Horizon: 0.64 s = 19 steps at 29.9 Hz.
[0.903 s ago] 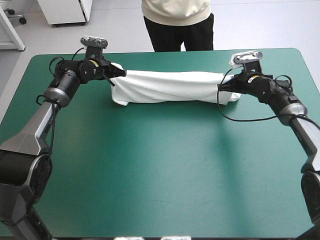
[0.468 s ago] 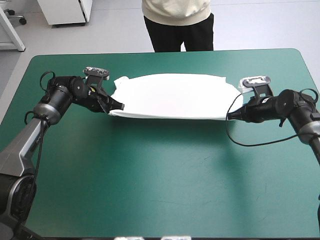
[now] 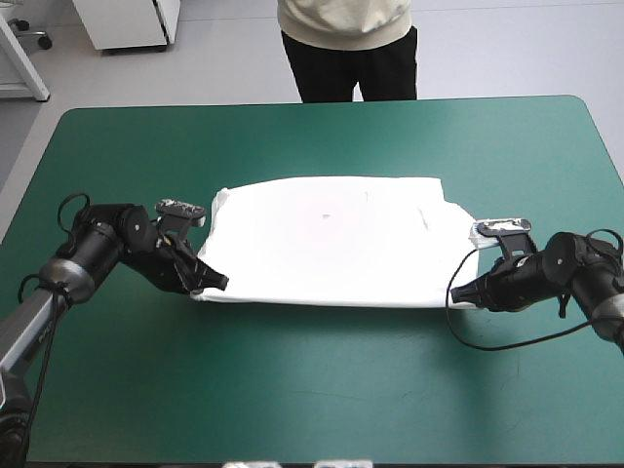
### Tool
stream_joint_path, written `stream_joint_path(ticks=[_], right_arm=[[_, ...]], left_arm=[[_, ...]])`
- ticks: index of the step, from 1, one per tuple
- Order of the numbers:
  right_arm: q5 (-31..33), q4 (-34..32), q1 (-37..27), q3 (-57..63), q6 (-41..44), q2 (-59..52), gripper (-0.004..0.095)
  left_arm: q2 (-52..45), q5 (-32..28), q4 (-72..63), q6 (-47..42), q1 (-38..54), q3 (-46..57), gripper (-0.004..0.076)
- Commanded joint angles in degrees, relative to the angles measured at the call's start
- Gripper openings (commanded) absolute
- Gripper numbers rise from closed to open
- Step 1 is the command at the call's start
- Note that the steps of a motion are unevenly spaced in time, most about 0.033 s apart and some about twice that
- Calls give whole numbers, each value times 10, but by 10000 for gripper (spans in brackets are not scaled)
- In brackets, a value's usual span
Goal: Fold the cloth
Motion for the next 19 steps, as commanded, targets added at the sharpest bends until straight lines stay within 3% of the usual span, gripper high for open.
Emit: stream_joint_path(ticks=[1,9,13,16,19], right_arm=[[-3,-14,-7,12,4,-39,-17],[1,-13,-7,35,11,-43,-17],[-3,-7,-7,36,14,-44,30],[-3,-5,-7,36,12,-44,175],[-6,-5,-7,34,14,-54,302]], left_arm=[[-50,-28,-2,2,0,44,-9],[-60,-52,-7,19,0,123,11],[-60,-66,-34,35,0,128,160],[-60,-67,-51,43,0,128,334],[-61,-66,-62,39,0,128,444]])
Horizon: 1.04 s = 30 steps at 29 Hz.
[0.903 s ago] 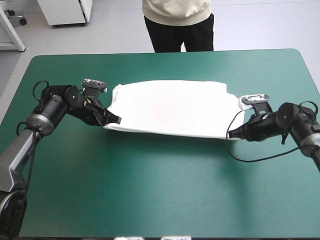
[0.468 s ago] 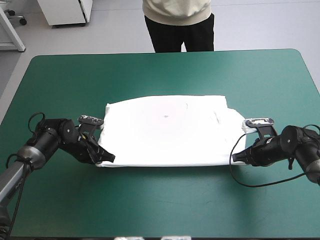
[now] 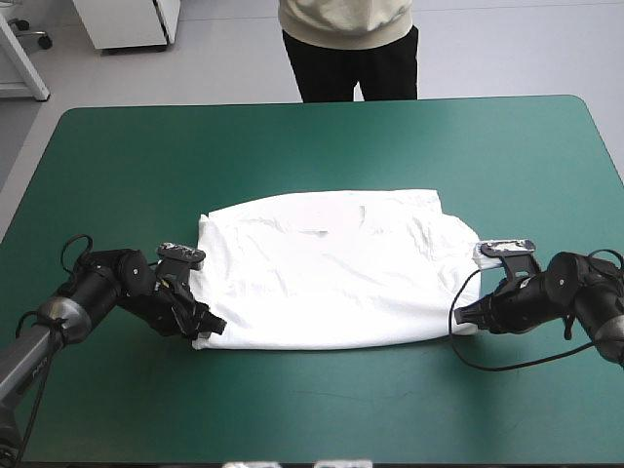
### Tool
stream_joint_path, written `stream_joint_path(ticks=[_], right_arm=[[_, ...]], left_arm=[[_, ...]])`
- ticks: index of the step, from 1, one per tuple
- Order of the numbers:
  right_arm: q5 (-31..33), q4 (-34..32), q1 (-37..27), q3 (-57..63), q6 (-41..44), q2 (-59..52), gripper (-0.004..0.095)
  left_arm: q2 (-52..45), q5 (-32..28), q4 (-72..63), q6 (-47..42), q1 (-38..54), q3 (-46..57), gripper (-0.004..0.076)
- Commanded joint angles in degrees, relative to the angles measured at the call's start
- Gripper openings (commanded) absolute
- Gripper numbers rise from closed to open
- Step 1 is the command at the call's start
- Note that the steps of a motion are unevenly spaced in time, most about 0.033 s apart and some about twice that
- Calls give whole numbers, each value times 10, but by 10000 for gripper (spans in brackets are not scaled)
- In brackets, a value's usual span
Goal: Fold the cloth
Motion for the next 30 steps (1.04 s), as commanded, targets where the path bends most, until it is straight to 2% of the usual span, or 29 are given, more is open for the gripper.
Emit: stream_joint_path(ticks=[1,3,6,11,14,20,27,30], right_arm=[[-13,9,-7,-17,-1,-31,328],[-13,20,-7,-25,-1,-52,371],[-11,23,-7,-51,7,-99,383],[-11,-42,-7,-138,68,-164,383],[-11,-95,-7,-181,118,-163,376],[-18,-106,-7,-198,128,-72,377],[-89,-101,-7,-220,113,99,380],[-90,-96,-7,-245,100,153,380]], left_arm=[[-19,-6,-27,3,0,-12,452],[-27,-14,-39,7,0,-12,452],[-52,-18,-39,3,0,-24,452],[-116,-21,-34,-14,0,-92,452],[-133,-23,-34,-14,0,-145,452],[-133,-27,-34,-14,0,-205,452],[-133,-23,-34,-14,0,-208,452],[-133,-21,-34,-14,0,-208,452]])
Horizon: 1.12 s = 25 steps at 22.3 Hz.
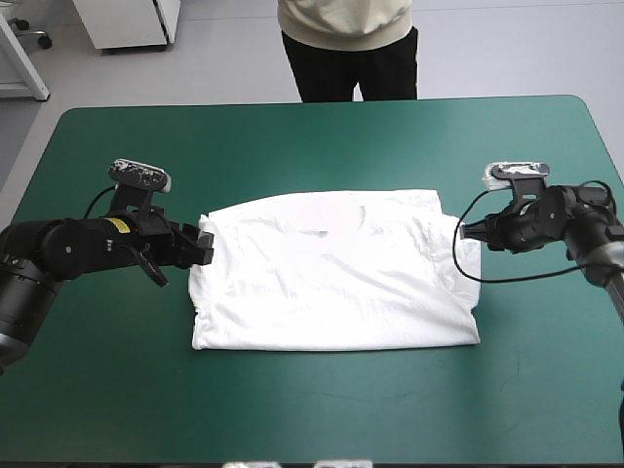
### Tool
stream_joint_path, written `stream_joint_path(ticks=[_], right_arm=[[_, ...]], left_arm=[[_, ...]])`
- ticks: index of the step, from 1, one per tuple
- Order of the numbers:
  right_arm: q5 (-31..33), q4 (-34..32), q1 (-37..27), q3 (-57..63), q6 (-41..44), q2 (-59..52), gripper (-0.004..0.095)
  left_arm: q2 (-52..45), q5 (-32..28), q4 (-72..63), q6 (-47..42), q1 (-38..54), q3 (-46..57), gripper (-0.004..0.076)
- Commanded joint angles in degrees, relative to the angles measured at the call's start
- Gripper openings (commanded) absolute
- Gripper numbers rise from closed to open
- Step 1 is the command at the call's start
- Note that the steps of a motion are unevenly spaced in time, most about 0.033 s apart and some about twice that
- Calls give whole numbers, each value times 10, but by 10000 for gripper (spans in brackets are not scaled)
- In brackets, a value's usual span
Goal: Fold the cloth
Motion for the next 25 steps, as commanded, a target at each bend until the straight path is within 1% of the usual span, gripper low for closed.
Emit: stream_joint_path(ticks=[1,5,12,13,14,17,18,21,25], right_arm=[[-29,7,-6,-45,-15,32,380],[-18,11,-6,-87,-15,110,378],[-10,42,-6,-87,-46,162,366],[-9,42,-6,-87,-47,162,334],[-8,42,-6,-87,-51,162,275],[-3,42,-6,-87,-61,162,37],[-1,43,-6,-87,-63,162,-15],[-1,39,-6,-87,-56,153,-13],[-18,39,-6,-87,-50,102,-13]], left_arm=[[-13,-21,-13,-5,0,-19,452],[-13,-19,-13,-5,0,-19,452],[-13,-16,-13,-5,0,-17,452],[-13,-16,-13,-5,0,-17,452],[-13,-16,-13,-5,0,-17,452],[-13,-16,-13,-5,0,-17,452],[-13,-15,-13,-5,0,-17,452],[-13,-2,-13,-5,0,-17,452],[-13,13,-13,-5,0,-17,452]])
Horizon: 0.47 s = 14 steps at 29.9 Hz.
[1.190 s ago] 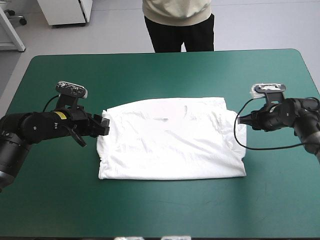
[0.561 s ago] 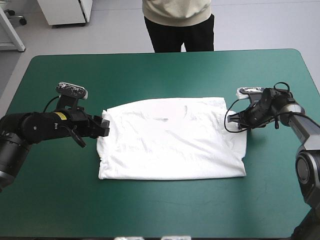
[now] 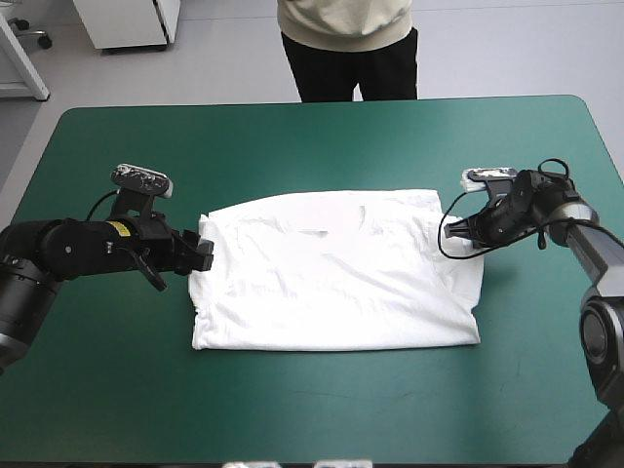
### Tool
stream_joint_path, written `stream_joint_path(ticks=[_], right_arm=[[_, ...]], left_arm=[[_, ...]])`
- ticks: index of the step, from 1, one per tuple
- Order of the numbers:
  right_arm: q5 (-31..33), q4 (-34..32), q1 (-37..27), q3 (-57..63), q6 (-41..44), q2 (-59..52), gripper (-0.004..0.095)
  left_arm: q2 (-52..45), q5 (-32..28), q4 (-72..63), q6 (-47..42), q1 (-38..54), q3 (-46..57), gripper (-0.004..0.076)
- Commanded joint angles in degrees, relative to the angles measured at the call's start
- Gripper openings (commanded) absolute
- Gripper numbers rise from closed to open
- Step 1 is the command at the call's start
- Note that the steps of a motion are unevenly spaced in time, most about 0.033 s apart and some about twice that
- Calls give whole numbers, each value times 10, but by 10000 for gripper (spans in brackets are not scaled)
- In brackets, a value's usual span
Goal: Fold the cloth
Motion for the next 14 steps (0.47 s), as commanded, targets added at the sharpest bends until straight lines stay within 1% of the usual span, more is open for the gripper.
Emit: stream_joint_path(ticks=[1,3,7,10,12,14], right_arm=[[-18,10,-3,-14,3,-76,-13],[-11,25,-1,-14,-11,-98,-13],[26,28,24,-14,-19,-122,-13],[44,29,67,-14,-19,-121,-13],[40,29,100,-14,-17,-118,-13],[19,29,138,-14,-5,-116,-13]], left_arm=[[-13,-15,-13,-3,0,-17,452],[-13,-15,-13,-3,0,-17,452],[-13,-15,-13,-3,0,-17,452],[-13,-12,-13,-3,0,-17,452],[-13,-8,-13,-3,0,-17,452],[-13,3,-13,-3,0,-17,452]])
